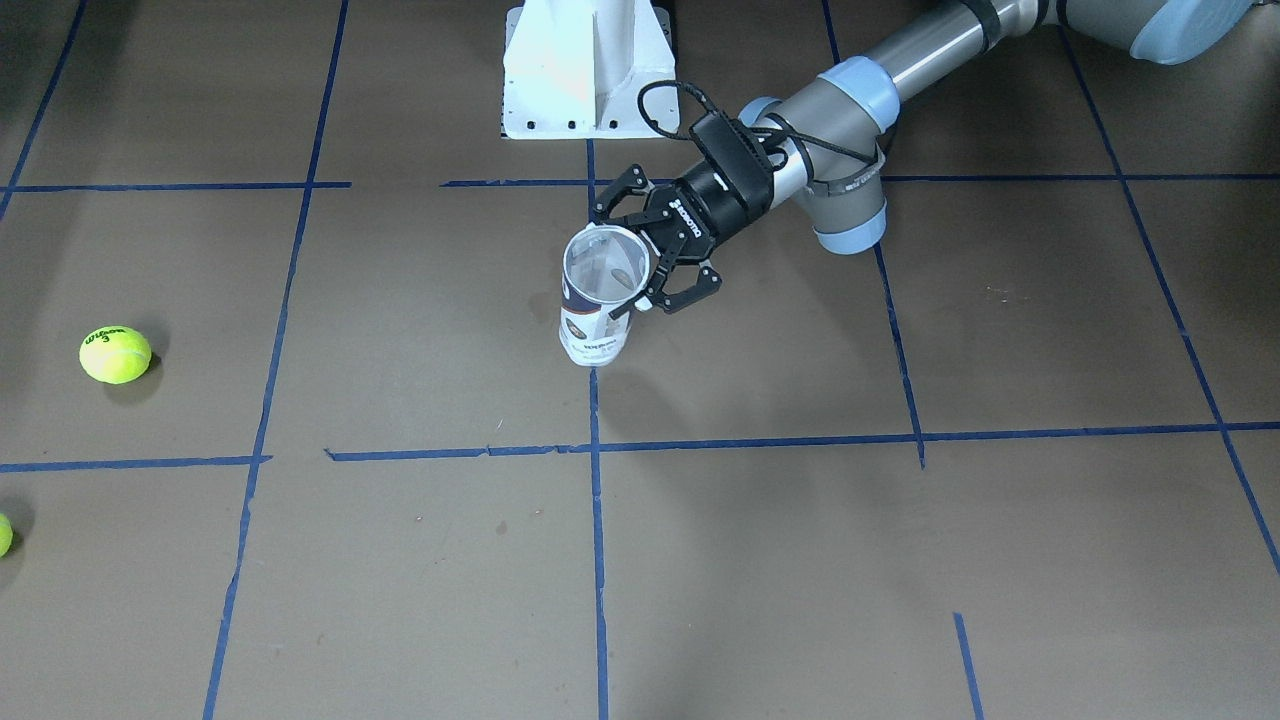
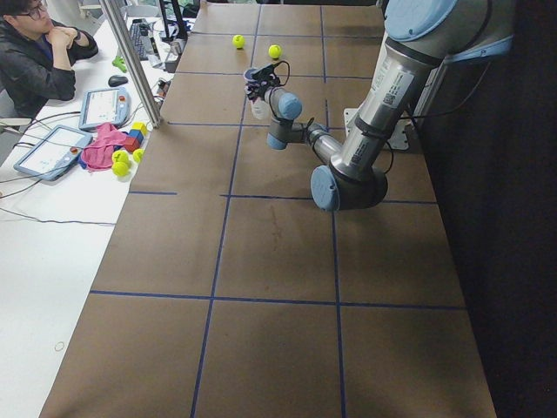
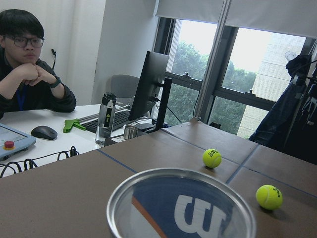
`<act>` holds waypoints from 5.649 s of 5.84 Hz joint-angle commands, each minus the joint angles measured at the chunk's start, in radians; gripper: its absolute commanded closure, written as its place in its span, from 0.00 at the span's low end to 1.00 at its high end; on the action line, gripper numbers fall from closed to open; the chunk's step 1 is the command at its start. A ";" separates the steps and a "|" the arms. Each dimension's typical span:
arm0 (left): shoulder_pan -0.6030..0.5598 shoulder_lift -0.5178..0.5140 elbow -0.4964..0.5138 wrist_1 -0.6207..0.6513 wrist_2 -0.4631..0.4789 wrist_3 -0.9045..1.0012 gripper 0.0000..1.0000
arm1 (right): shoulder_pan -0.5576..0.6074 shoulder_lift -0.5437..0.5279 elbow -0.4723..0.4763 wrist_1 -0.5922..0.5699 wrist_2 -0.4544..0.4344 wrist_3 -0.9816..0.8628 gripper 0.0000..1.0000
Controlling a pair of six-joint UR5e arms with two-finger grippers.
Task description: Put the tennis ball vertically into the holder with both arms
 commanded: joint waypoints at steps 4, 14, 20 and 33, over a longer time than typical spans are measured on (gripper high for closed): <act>0.069 -0.006 0.051 0.016 -0.005 0.022 0.31 | 0.000 0.000 -0.008 0.000 0.000 0.000 0.00; 0.072 0.010 0.052 0.016 -0.005 0.062 0.15 | 0.000 0.002 0.003 0.005 0.000 0.002 0.00; 0.075 0.017 0.054 0.019 -0.005 0.188 0.15 | -0.002 0.000 0.008 0.009 0.003 -0.005 0.00; 0.084 0.013 0.055 0.023 -0.004 0.205 0.15 | -0.593 0.092 0.034 0.348 -0.135 0.676 0.00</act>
